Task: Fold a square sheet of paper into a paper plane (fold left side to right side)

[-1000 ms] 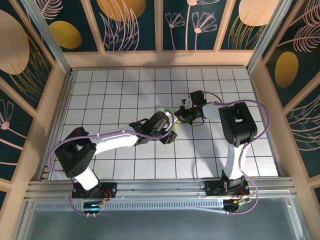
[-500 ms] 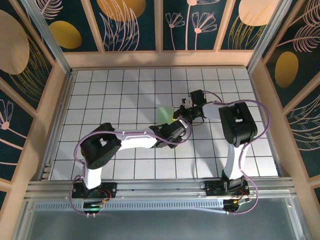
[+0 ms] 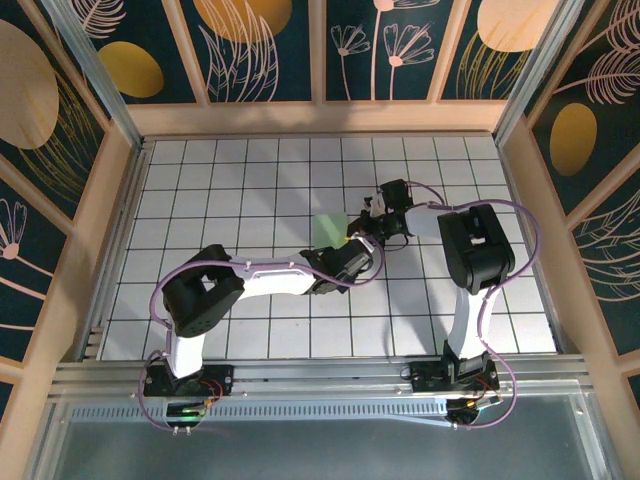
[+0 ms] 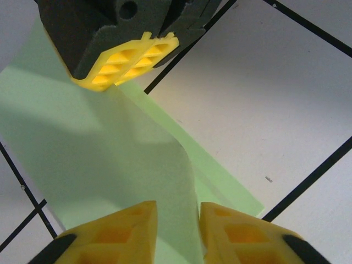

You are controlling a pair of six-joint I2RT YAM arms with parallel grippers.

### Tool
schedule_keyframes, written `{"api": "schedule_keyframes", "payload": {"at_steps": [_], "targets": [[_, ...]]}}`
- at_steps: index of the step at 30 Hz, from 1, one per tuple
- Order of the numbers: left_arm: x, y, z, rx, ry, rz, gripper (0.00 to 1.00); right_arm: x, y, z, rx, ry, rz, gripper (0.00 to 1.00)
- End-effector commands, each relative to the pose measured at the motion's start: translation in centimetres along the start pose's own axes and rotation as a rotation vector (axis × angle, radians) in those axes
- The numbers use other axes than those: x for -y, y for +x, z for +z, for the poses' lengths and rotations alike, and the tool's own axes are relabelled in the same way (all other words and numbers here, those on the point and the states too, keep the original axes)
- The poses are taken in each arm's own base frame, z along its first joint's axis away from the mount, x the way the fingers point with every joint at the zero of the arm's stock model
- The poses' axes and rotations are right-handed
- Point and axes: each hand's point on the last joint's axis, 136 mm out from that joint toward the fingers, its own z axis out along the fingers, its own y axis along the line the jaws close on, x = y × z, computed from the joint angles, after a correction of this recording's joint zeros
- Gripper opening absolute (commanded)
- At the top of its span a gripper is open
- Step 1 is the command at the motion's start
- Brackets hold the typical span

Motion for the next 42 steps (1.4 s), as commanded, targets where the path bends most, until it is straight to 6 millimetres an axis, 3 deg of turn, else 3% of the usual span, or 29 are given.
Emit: {"api": "schedule_keyframes", "payload": {"at_steps": [1,7,14,20,25,32,42], "targets": [[-0.1,-1.2,-0.7,0.021,0.006,-0.013,0.21,-1.1,-1.4,-1.2,0.037,-0.003,-0.044,0.01],[-0.4,-2.5,-1.1,0.023,0.138,-0.116,0.00,-2.5,-2.4,-2.8,0.084,-0.034,-0.111,0.12],[-0.3,-3.4,-1.6,0.012,0.417,-0.273,0.00,-1.9,-3.3,-6.6,0.194,-0.015,-0.144,0.27],[-0.2,-3.5,-1.1,-0.017,0.657,-0.460,0.00,-0.2,-1.2,-8.0,0.206,0.011,-0.160,0.25],[-1.3,-3.6,-0.7,-0.009,0.757,-0.591,0.00,0.5,2.0,-7.5,0.157,-0.035,-0.139,0.01],[-1.8,-2.3,0.7,-0.058,0.762,-0.637,0.00,0.6,6.0,-4.5,0.076,-0.042,-0.137,0.00],[-2.3,-1.7,1.1,-0.062,0.741,-0.646,0.00,1.3,7.1,-1.7,0.006,0.002,-0.127,0.00]]}}
